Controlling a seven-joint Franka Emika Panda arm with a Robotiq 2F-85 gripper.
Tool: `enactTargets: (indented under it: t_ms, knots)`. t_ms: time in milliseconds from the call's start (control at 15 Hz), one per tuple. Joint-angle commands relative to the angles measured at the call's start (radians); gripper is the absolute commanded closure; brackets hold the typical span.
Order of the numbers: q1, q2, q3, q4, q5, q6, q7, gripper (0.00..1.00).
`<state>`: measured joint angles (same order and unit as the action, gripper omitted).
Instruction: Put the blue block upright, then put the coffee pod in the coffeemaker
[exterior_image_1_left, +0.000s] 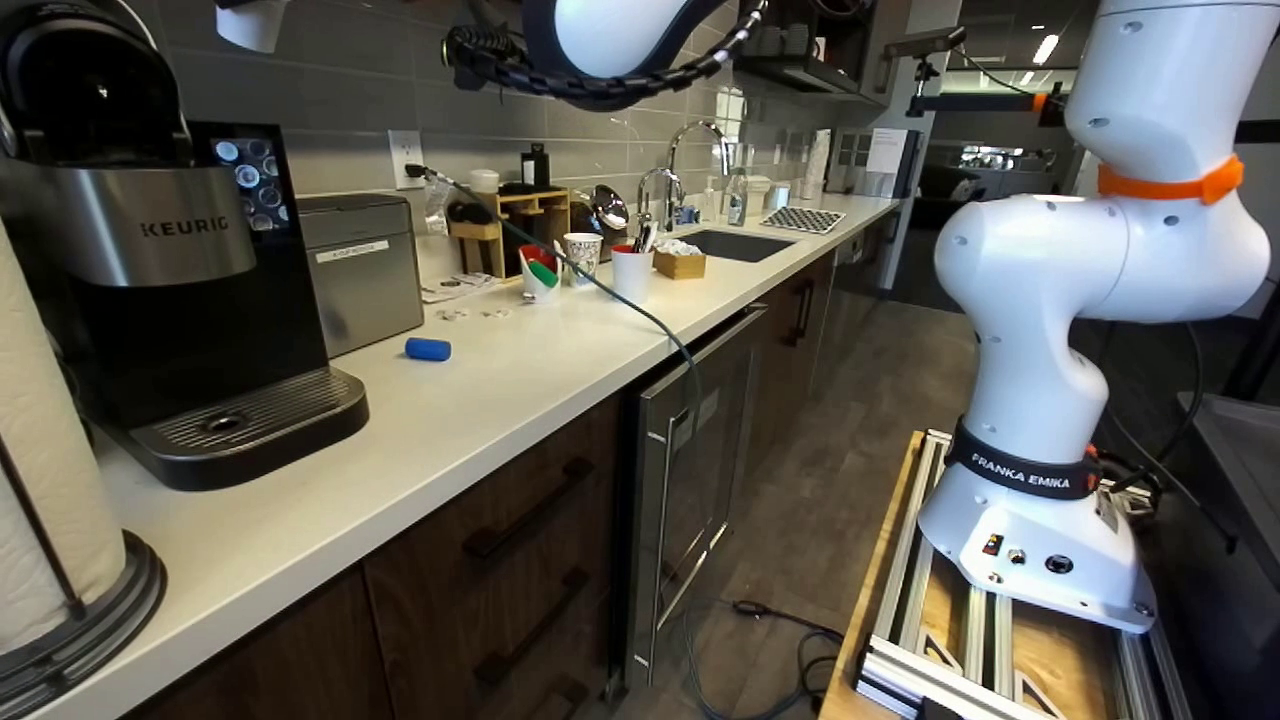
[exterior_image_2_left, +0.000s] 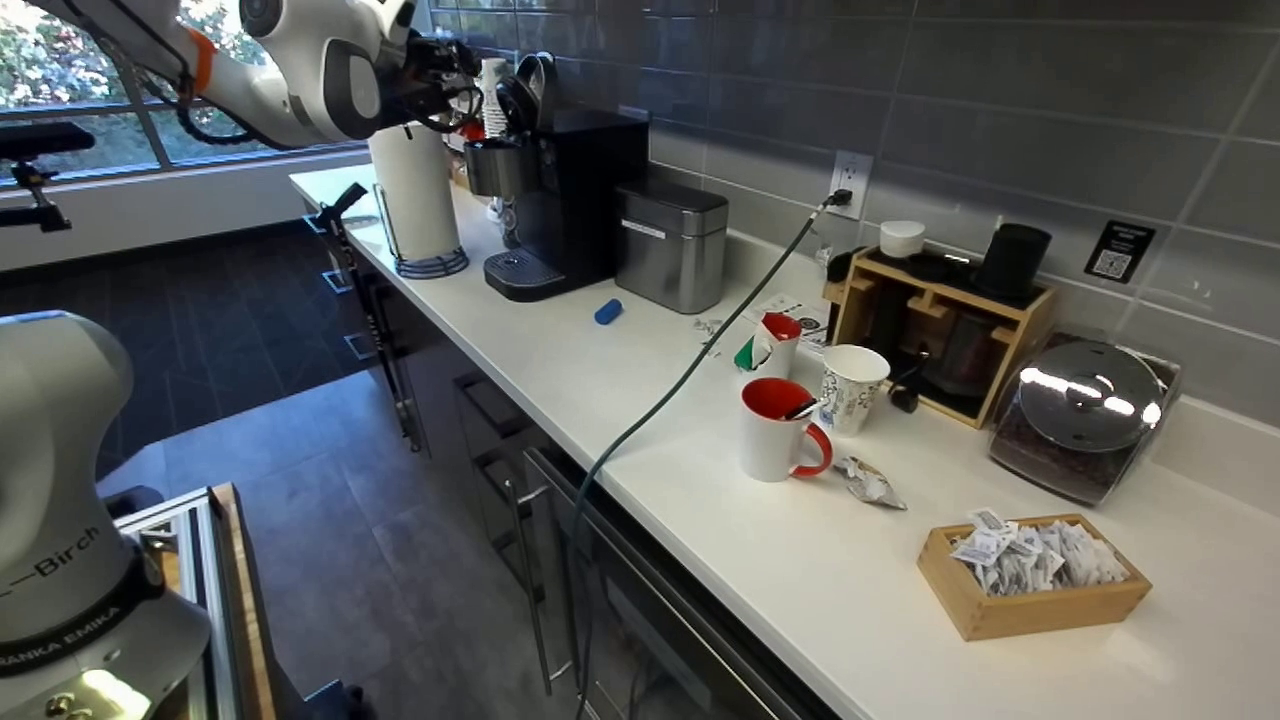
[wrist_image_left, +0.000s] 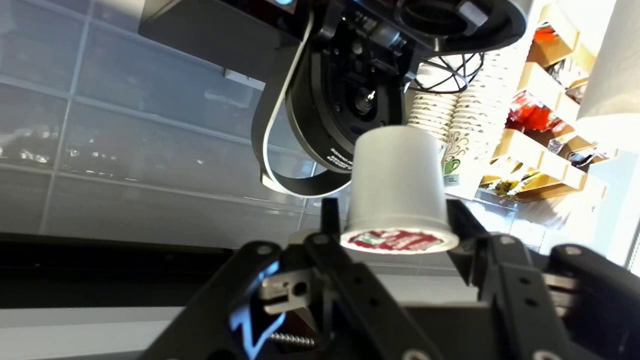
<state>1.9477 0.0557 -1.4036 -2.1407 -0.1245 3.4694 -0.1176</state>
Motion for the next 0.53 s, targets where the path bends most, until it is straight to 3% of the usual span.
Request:
enactTargets:
  t_ms: [0,333,400,467]
  knots:
    - [-0.042,0.004,0.038,0.027,-0.001,-0.007,0.046,0.71]
    - [-0.078,-0.051,0.116,0.023,-0.037,-0.041,0.109,0.71]
    - [-0.226,-0.060,0.282,0.025,0.006,-0.052,0.078,0.71]
    - [-0.269,-0.048,0.329,0.028,0.020,-0.052,0.088,0.71]
